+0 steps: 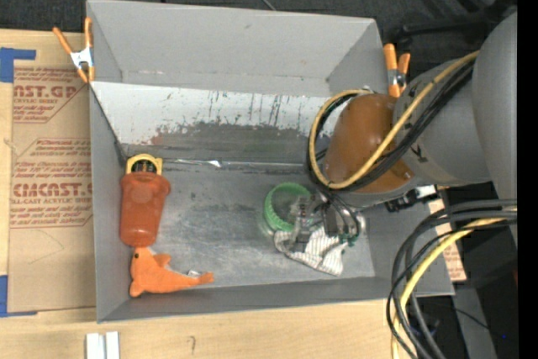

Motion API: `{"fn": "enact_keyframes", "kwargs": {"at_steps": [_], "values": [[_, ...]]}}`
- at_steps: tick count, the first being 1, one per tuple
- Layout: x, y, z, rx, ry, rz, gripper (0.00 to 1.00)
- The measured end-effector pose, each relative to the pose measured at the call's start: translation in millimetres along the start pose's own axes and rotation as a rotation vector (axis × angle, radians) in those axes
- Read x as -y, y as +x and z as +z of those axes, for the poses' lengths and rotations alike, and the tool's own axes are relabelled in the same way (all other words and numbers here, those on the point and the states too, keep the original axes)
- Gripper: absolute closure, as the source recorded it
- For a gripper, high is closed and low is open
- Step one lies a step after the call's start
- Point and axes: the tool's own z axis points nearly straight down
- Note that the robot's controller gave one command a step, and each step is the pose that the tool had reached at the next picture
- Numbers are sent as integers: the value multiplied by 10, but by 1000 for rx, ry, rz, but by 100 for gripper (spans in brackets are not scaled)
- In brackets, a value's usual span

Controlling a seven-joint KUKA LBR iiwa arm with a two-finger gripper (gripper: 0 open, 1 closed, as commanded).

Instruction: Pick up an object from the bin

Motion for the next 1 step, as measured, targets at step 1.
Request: {"fn": "enact_keyframes", "kwargs": {"at_steps": [1], "values": [[-109,-124,-1291,3,0,44,100]]}}
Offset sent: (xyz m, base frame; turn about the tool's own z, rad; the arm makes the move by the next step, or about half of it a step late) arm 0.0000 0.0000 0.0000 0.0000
